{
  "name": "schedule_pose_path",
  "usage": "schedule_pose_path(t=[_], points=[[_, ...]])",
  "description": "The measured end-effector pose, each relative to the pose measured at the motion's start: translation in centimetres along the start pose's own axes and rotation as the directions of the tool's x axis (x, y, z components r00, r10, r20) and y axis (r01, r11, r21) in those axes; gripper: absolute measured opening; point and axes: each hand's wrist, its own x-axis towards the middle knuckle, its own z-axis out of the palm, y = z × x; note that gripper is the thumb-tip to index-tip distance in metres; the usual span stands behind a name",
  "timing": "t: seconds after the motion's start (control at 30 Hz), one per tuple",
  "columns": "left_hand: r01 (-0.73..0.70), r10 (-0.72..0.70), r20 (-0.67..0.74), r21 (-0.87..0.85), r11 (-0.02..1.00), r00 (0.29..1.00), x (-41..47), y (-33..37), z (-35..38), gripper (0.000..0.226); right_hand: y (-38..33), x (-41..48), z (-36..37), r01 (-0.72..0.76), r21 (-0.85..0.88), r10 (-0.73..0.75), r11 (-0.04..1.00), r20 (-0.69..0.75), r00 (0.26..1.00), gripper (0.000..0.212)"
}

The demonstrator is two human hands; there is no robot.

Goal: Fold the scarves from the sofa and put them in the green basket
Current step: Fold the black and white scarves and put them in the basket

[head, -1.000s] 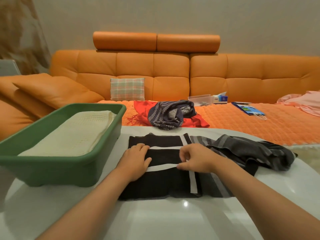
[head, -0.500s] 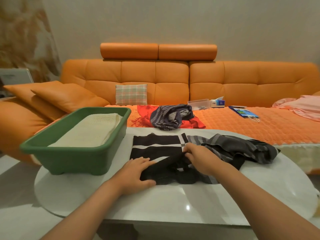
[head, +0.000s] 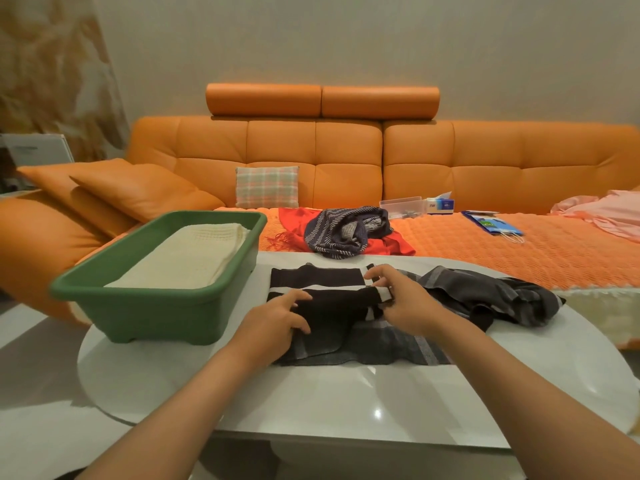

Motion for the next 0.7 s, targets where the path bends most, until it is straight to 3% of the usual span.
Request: schedule_pose_path(t=[0.07,0.17,0.33,0.47,0.57,0.7], points=[[-0.002,0.002,0.087,0.001,1.000,0.996,-0.3,0.7,0.1,0.020,-0.1,-0.2,0.1,0.040,-0.117,-0.037,0.992,0.021,0.999,0.083],[-0.011,0.003,0.168,0.046,0.999,0.986,-0.3,1.2,-0.3,0.035,-0.1,-0.1,0.6,0.081,-0.245,-0.089,0.966,-0.022,0.996,0.080],[-0.083,0.081,0.065,0.025,0.996,0.995,-0.6,1.2,0.2,0.018,0.4,-0.1,0.6,0.112,-0.385,-0.156,0.916,-0.084,0.984,0.040],[-0.079,0.079,-0.024,0.027,0.997,0.997,-1.0,0.8,0.2,0.015,0.4,-0.6,-0.3,0.102,-0.376,-0.142,0.921,-0.079,0.987,0.034],[-0.113,0.110,-0.133,-0.012,0.994,0.985,-1.3,0.6,-0.9,0.014,0.2,-1.3,-1.1,0.110,-0.414,-0.104,0.903,0.039,0.994,0.034],[-0.055,0.060,0.045,-0.111,0.992,0.997,-2.5,0.8,-2.2,0.013,0.5,-2.3,-1.1,0.110,-0.465,-0.030,0.878,0.176,0.984,0.024]])
